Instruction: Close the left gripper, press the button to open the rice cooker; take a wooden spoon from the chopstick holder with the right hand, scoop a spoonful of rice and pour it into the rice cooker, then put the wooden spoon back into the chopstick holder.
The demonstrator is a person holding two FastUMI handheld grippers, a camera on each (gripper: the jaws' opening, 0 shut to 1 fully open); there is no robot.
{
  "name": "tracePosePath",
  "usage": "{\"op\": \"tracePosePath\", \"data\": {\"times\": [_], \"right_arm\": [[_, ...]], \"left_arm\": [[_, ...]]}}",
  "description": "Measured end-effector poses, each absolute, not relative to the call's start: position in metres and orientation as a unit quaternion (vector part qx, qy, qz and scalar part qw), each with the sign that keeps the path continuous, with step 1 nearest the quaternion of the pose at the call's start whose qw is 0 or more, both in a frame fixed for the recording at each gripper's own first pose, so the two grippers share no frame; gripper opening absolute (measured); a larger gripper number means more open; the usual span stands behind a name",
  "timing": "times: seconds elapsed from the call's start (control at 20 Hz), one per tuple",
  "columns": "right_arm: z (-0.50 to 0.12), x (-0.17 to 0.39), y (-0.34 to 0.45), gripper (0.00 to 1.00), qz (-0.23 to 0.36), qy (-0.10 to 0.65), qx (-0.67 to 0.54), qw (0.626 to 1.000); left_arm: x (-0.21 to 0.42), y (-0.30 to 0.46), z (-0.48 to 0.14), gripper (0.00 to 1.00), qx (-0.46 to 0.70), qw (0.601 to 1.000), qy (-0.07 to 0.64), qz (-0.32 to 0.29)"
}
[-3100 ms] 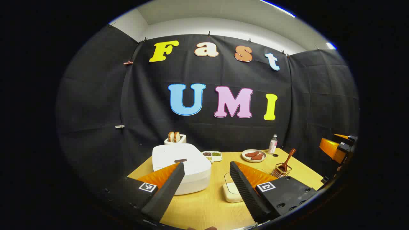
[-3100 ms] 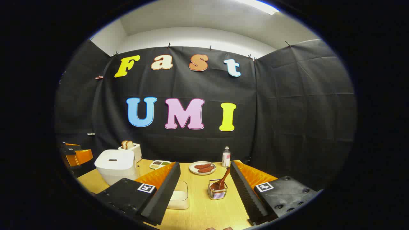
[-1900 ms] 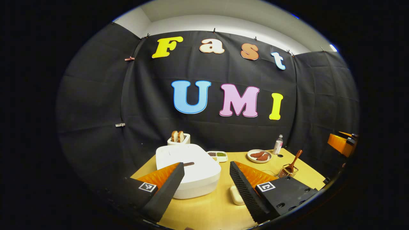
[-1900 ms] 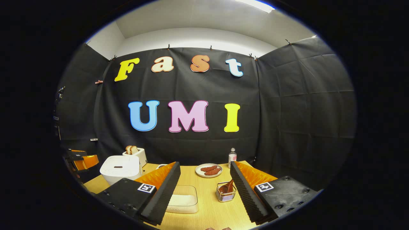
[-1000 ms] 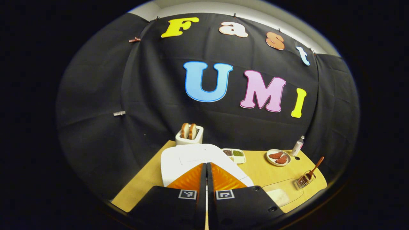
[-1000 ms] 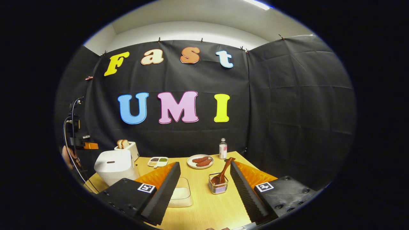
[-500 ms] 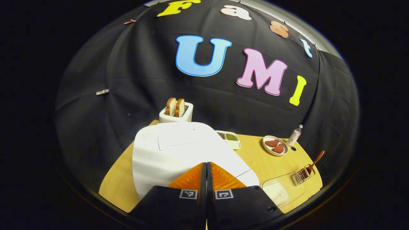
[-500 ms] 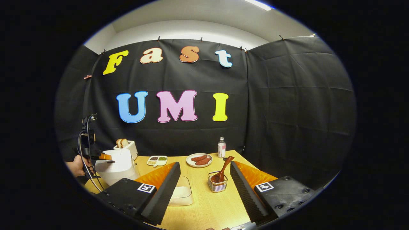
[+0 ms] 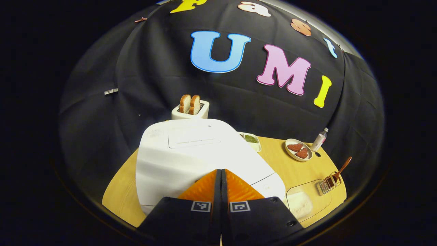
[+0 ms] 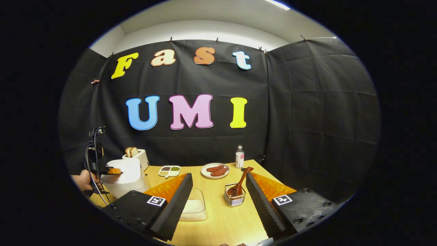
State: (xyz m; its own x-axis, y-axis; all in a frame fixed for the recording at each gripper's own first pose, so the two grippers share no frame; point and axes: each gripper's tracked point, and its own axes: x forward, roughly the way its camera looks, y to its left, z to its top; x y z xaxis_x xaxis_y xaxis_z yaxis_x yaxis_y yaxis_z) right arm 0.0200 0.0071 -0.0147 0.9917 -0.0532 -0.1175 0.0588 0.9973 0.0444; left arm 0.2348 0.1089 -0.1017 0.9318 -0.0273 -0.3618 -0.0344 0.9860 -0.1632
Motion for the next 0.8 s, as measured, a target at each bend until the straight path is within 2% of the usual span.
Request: {"op": "tracePosePath", "data": {"times": [0.1,0.35,0.7,0.8], "right_arm": [[-0.017,0.029,0.003,0.98,-0.019,0.059,0.031,0.998],[-0.026,0.059,-0.012,0.98,0.012,0.065,0.026,0.997],[-0.036,0.115,-0.035,0.98,0.043,0.073,0.036,0.996],[-0.042,0.13,-0.045,0.98,0.044,0.08,0.042,0.995]], "left_arm": [[0.234,0.111,-0.091,0.07,-0.084,0.981,0.175,0.017],[0.205,0.117,0.003,0.07,-0.022,0.995,0.03,0.088],[0.134,0.068,0.036,0.1,-0.043,0.994,0.007,0.099],[0.112,0.049,0.039,0.15,-0.034,0.995,0.005,0.096]]}}
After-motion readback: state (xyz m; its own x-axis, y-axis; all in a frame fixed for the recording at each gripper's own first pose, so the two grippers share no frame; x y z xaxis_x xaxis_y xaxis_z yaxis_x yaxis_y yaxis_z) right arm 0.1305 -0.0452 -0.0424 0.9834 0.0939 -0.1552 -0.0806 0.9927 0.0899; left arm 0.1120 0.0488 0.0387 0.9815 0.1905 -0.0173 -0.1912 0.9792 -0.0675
